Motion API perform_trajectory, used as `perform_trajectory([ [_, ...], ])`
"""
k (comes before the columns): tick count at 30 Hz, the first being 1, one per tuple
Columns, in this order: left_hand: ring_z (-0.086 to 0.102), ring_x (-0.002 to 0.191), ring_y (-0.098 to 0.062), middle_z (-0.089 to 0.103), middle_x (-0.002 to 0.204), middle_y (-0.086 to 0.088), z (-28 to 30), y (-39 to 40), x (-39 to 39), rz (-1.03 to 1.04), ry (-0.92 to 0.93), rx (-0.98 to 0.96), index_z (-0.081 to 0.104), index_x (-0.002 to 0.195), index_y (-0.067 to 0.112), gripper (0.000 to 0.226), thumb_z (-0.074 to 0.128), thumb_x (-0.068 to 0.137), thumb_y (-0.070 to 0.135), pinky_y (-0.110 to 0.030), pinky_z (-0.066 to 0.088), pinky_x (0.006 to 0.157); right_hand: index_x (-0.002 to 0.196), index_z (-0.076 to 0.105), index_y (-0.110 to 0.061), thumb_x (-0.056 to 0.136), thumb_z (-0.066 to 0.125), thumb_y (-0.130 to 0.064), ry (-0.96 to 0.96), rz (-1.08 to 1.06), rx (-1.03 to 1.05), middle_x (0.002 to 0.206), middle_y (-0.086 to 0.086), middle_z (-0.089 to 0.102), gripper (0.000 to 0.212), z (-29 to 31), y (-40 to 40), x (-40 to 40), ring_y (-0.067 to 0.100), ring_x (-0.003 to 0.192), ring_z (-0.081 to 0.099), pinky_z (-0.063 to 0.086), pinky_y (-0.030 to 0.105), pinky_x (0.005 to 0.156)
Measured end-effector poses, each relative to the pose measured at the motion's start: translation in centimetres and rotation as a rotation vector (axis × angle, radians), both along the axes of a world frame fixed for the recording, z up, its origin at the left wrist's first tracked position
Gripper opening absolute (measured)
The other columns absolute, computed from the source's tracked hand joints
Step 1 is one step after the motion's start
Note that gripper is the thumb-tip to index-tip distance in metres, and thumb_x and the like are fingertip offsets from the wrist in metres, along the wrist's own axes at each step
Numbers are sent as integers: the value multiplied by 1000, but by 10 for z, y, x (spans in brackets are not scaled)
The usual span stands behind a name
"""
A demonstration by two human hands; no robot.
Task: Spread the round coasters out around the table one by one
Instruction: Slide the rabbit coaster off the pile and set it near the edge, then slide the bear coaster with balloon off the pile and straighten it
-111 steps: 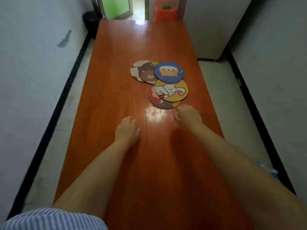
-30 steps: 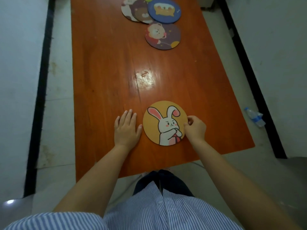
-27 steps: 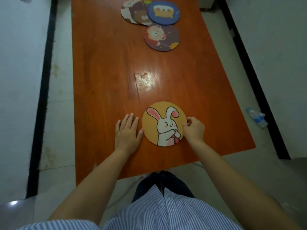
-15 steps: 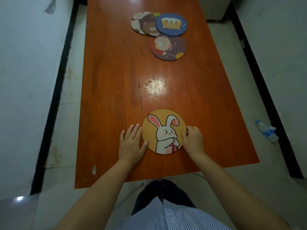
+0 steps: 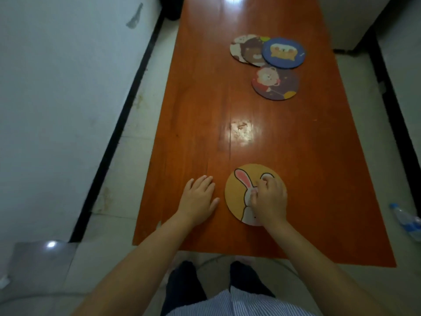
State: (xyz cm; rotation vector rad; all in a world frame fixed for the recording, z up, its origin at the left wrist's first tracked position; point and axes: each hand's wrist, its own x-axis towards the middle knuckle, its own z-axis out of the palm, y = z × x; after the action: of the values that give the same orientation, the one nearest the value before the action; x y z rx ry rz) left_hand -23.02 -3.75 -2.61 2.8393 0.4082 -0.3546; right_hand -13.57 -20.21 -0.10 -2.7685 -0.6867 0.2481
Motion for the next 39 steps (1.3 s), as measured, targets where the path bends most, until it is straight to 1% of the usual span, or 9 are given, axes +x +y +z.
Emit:
perform_trajectory([
  [3, 18, 142, -23, 29, 151, -7, 5, 50, -13, 58, -1, 36, 33, 138, 13, 52, 37, 93, 39, -43, 16, 116, 111, 62, 2, 86, 59, -13, 10, 111, 28, 118, 22, 61, 30, -1, 47, -12, 37, 115, 54, 45, 50, 95],
  [7, 23, 140, -26, 31, 150, -9, 11, 134, -33, 12, 22, 107, 34, 136, 11, 50, 39, 93, 36, -44, 21, 114, 127, 51, -9, 94, 45, -27, 52, 177, -23, 144, 13, 43, 38, -12, 126, -25, 28, 139, 29, 25, 48, 113],
  [13, 23, 139, -25, 30, 150, -11, 27, 256, -59, -171, 37, 174, 32, 135, 10, 49, 41, 92, 31, -42, 25, 110, 142, 31, -15, 95, 42, -32, 163, -44, -22, 156, 11, 20, 51, -20, 239, -51, 28, 145, 11, 13, 52, 117],
  [19, 29, 135, -26, 38, 144, -12, 33, 328, -48, -245, -17, 143, 38, 130, 8, 44, 43, 90, 28, -42, 31, 106, 146, 20, -20, 96, 38, -35, 234, -170, -165, 159, 9, 7, 55, -20, 287, -55, 30, 146, 4, 11, 52, 117],
  [22, 32, 133, -26, 41, 142, -13, 28, 341, -23, -286, -25, 120, 40, 128, 8, 43, 43, 90, 28, -42, 34, 103, 144, 23, -19, 96, 37, -31, 282, -139, -271, 157, 11, 13, 52, -14, 292, -40, 33, 143, 11, 22, 50, 115],
  [25, 35, 131, -27, 44, 139, -12, 23, 345, 12, -335, -16, 92, 42, 127, 8, 43, 45, 89, 28, -43, 36, 102, 138, 33, -19, 93, 46, -30, 348, -117, -335, 150, 12, 24, 48, -2, 295, -22, 34, 135, 25, 38, 46, 105],
  [29, 38, 128, -28, 47, 135, -12, 23, 348, 74, -469, -24, 82, 45, 124, 9, 40, 47, 87, 25, -42, 37, 100, 126, 52, -15, 91, 51, -36, 408, -152, -382, 138, 11, 45, 41, 11, 306, 12, 31, 124, 45, 46, 43, 97],
  [32, 36, 129, -29, 46, 137, -12, 31, 357, 135, -577, -13, 120, 43, 126, 9, 41, 46, 89, 27, -43, 37, 101, 120, 59, -7, 92, 49, -36, 464, -268, -240, 126, 13, 60, 41, 21, 310, 58, 30, 115, 56, 50, 42, 94],
  [39, 29, 134, -30, 40, 142, -13, 55, 359, 281, -704, -5, 137, 44, 124, 10, 37, 43, 90, 26, -48, 35, 103, 123, 55, -2, 95, 47, -26, 478, -528, 30, 130, 17, 57, 38, 50, 297, 173, 31, 116, 54, 46, 40, 96],
])
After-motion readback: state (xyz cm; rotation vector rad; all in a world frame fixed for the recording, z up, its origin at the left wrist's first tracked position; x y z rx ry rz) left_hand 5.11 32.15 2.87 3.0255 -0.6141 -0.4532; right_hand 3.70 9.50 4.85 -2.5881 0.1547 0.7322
